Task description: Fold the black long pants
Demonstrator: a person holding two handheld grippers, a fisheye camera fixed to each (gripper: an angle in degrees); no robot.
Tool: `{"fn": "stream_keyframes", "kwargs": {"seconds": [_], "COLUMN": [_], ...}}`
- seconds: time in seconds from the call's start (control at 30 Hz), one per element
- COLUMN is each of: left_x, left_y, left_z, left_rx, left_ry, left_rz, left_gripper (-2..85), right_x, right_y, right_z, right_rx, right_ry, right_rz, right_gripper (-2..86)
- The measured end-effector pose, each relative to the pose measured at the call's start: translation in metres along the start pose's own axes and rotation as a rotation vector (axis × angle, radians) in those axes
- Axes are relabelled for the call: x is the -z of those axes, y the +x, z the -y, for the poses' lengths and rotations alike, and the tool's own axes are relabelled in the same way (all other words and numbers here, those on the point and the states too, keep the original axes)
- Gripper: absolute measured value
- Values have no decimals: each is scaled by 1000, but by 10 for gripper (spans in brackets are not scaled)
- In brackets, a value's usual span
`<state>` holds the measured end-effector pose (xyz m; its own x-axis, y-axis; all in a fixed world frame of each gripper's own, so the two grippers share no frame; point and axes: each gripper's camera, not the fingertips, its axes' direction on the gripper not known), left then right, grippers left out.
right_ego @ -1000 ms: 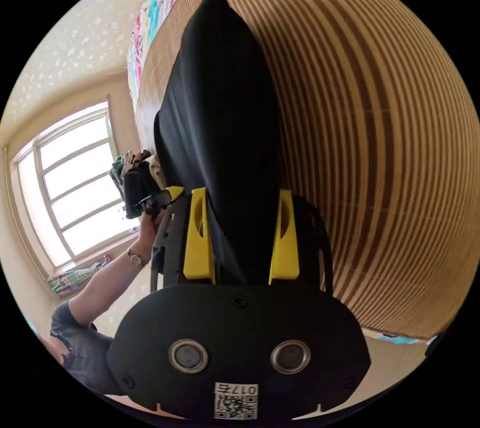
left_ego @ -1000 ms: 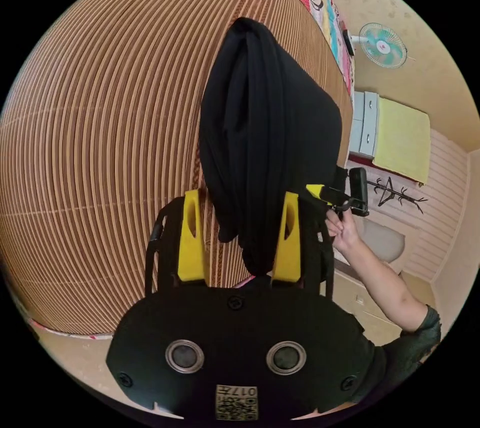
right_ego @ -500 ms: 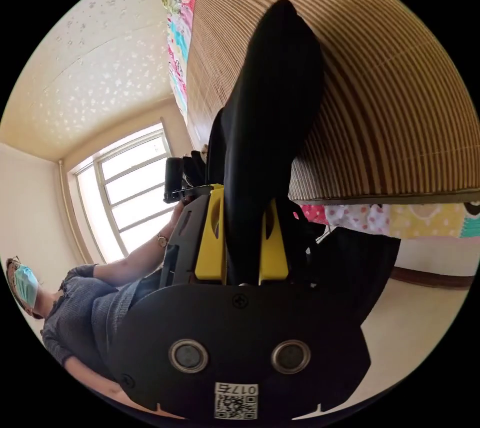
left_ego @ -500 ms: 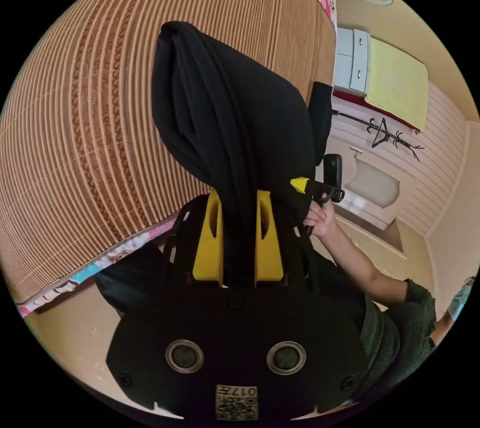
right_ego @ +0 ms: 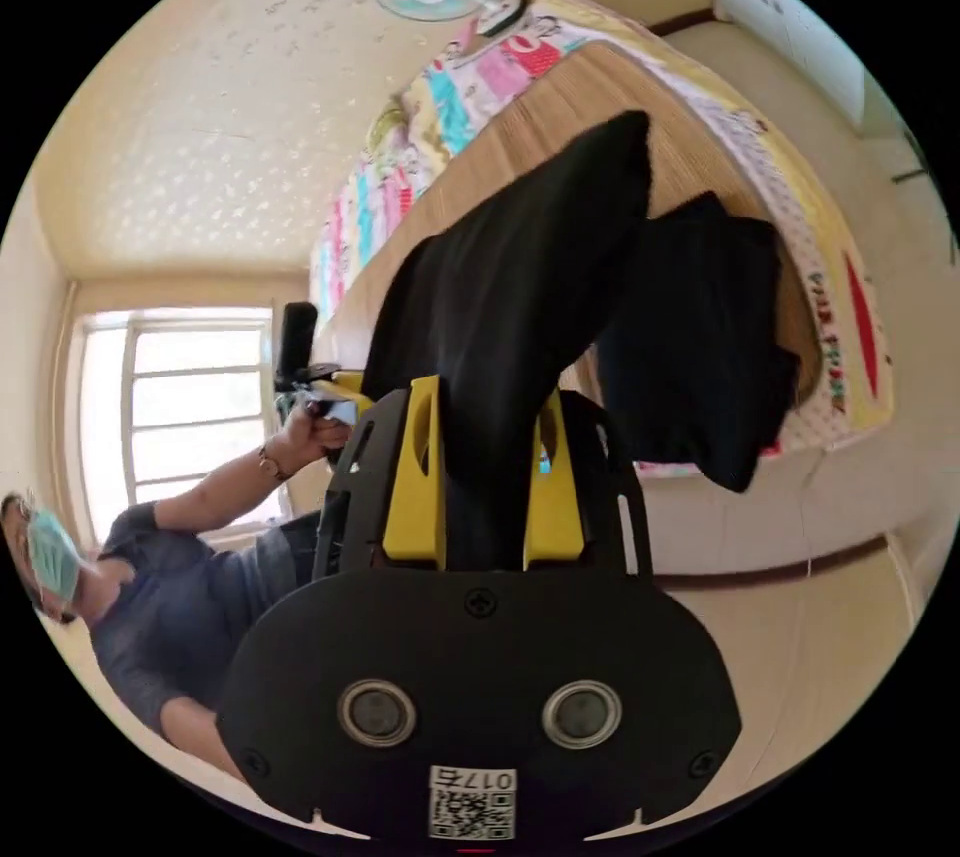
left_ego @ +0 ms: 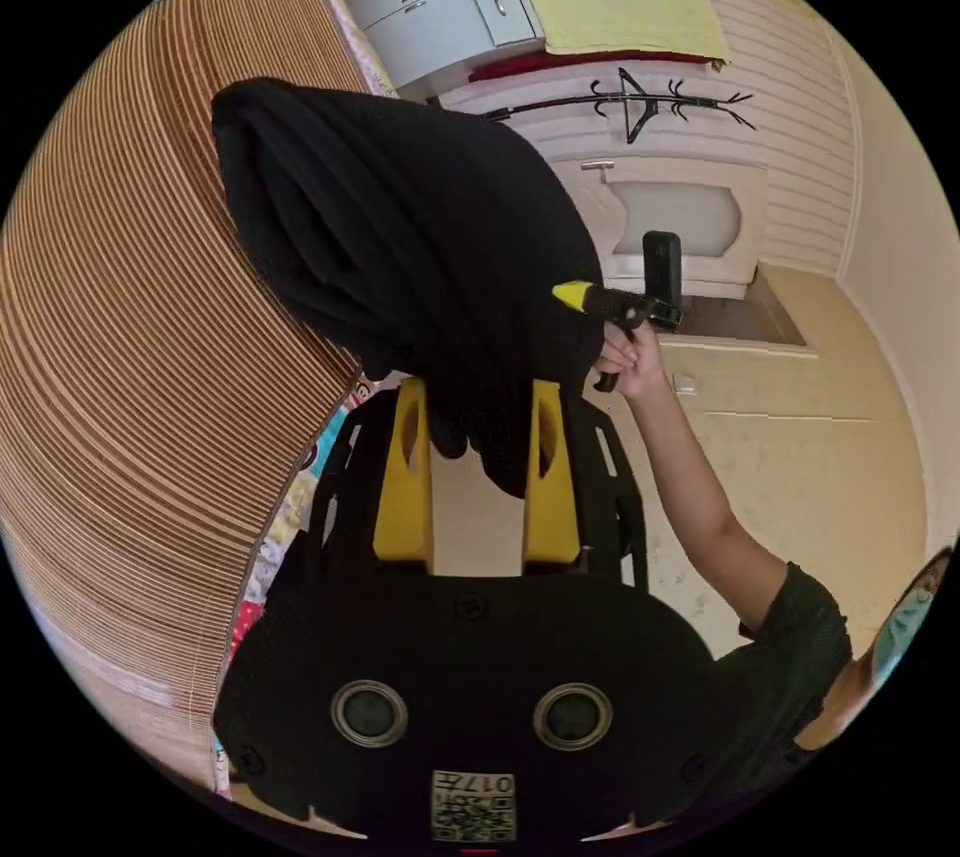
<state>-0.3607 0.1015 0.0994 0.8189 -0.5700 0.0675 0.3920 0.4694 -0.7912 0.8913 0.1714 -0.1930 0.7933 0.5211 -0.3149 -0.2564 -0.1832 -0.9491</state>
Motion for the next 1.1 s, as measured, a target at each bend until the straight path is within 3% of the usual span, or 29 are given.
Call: {"fn": "stream_keyframes", "kwargs": {"seconds": [0.07,0.13,0.2,0.3,0.4,0.47,0.57,0.6,0.63,0.73,0.8,0.9,0.93,1.1], "left_x": [-22,-48,-61,-62,-31,-6,26,31,29,-15,-66,-150,-156,-79], "left_y": [-18,-63,-109,-200,-248,-241,-184,-153,-123,-58,-32,12,12,47], "left_z": [-13,-64,-129,-288,-485,-598,-738,-775,-801,-823,-813,-782,-785,-826], "left_rx": [51,128,200,481,877,1128,1422,1466,1466,1402,1425,1383,1352,1337], "left_ry": [-79,-197,-294,-489,-622,-575,-139,126,382,784,863,1094,1082,1160], "left_rz": [73,198,293,408,422,332,30,-80,-162,-264,-336,-517,-604,-402], "left_gripper": [90,75,75,43,9,-3,-9,-9,-10,-10,-10,-10,-10,-10], "right_x": [2,-11,-40,-116,-214,-275,-308,-310,-312,-312,-312,-306,-303,-297], "right_y": [57,100,136,169,178,168,146,143,138,128,110,35,-9,-189], "right_z": [-11,-38,-77,-158,-264,-350,-415,-418,-413,-337,-257,-109,-59,47], "right_rx": [-274,-483,-637,-733,-852,-965,-1101,-1120,-1143,-1085,-936,-537,-371,81], "right_ry": [32,16,-29,-162,-486,-778,-962,-973,-971,-859,-778,-745,-765,-818], "right_rz": [-196,-245,-214,-123,-110,-126,-62,-48,-25,32,72,75,38,-304], "right_gripper": [129,112,77,25,12,8,5,5,5,4,4,3,3,3]}}
